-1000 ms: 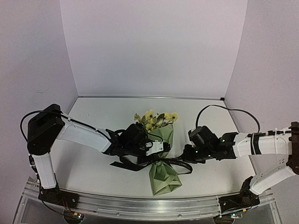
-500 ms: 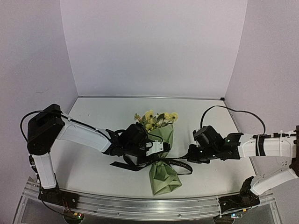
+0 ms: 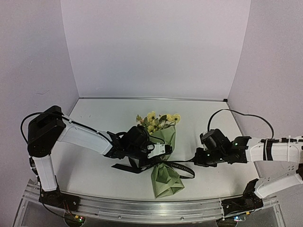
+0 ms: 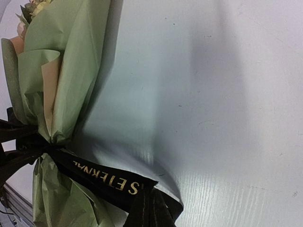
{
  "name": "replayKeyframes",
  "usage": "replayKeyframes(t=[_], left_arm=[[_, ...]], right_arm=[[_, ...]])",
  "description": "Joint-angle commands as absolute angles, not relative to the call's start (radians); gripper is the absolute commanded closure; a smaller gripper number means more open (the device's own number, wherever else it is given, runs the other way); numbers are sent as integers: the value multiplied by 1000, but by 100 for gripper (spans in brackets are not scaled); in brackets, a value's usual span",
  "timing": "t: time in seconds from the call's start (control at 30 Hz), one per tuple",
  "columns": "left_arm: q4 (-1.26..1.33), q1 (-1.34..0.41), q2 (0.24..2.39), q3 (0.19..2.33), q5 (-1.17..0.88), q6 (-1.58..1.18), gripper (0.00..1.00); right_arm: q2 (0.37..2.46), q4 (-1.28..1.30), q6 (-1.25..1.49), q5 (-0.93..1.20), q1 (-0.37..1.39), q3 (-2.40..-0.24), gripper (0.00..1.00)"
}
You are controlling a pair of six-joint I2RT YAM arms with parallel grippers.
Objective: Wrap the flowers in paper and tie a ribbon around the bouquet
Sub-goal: Tie the half-tied ribbon around the folded bouquet.
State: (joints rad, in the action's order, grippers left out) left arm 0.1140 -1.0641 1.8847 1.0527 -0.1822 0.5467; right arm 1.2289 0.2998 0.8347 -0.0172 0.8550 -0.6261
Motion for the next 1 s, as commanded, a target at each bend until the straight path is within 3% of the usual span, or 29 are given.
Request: replayKeyframes(t=[0.0,0.97], left_arm=[[63,-1066,1882,1021,-183,531,74],[68,-1066,1841,968,-164,505,74]], right_arm=[[1177,351,815,-66,835,-603,100],[1144,385,796,-49,790,-584,100]])
